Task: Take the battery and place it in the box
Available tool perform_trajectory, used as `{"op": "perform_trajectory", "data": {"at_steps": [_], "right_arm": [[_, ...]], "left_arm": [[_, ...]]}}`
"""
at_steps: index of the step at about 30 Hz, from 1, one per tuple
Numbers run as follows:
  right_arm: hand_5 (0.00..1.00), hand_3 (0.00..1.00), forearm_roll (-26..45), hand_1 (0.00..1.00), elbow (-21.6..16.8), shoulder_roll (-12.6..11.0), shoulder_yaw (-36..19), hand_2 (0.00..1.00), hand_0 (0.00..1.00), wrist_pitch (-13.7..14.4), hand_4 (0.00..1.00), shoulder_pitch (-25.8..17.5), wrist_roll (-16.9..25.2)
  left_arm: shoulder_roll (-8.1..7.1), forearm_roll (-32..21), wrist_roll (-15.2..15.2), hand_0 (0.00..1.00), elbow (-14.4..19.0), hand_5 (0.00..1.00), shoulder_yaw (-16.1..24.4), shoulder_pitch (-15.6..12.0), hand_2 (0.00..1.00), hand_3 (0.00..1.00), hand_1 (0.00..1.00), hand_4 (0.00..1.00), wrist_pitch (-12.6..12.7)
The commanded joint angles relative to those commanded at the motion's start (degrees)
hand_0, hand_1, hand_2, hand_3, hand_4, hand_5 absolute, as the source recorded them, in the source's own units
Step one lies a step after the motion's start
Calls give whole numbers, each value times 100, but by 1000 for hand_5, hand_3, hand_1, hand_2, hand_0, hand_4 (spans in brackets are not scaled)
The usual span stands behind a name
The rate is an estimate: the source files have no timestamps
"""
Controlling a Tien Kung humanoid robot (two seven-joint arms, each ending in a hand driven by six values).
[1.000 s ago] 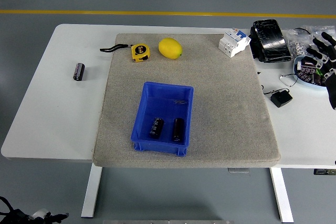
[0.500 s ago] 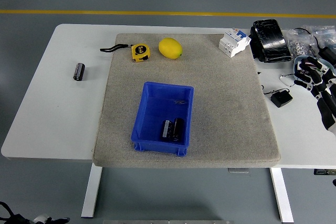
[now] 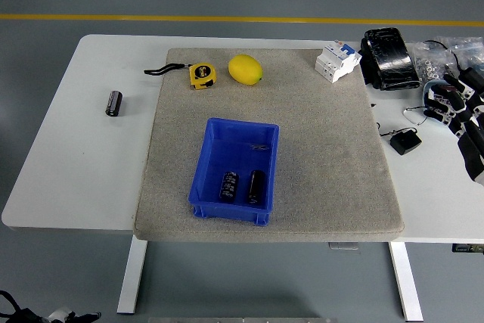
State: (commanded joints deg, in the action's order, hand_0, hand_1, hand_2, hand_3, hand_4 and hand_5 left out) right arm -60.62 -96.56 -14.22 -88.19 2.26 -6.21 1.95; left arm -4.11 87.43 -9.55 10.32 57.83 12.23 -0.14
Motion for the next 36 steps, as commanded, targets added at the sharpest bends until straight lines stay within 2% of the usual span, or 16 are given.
{"op": "perform_trajectory", "data": {"at_steps": [9,13,16,22,26,31,36], "right_arm": [[737,879,-30,733,3,-27,-46,822,763,0,998,-33,-27],[738,870,-52,728,-1,-55,-75,821,758,-11,998,-51,-38],[739,856,-84,719,-30,-105,-84,819,753,-11,998,-51,-42],[741,844,-105,712,-24,-113,-71,814,745,-19,998,-8,-60],[741,844,-114,712,-58,-132,-96,814,745,-24,998,-16,-59],[742,838,-123,711,-58,-106,-196,812,743,-27,998,-5,-67],[743,841,-113,711,-45,-68,-212,811,741,-45,998,21,-68]], "left_arm": [[5,-237,48,598,0,731,-141,11,635,688,558,700,64],[16,-583,111,601,0,732,-358,14,648,689,562,700,91],[29,-995,188,601,2,735,-709,11,653,688,561,701,86],[46,-1187,232,601,16,733,-853,-44,650,695,560,698,64],[69,-1669,368,601,9,733,-1087,-68,650,695,560,698,194],[120,-1877,419,601,1,737,-1068,-80,650,699,559,695,283],[93,-1889,437,600,4,739,-1110,-64,655,701,558,694,261]]}}
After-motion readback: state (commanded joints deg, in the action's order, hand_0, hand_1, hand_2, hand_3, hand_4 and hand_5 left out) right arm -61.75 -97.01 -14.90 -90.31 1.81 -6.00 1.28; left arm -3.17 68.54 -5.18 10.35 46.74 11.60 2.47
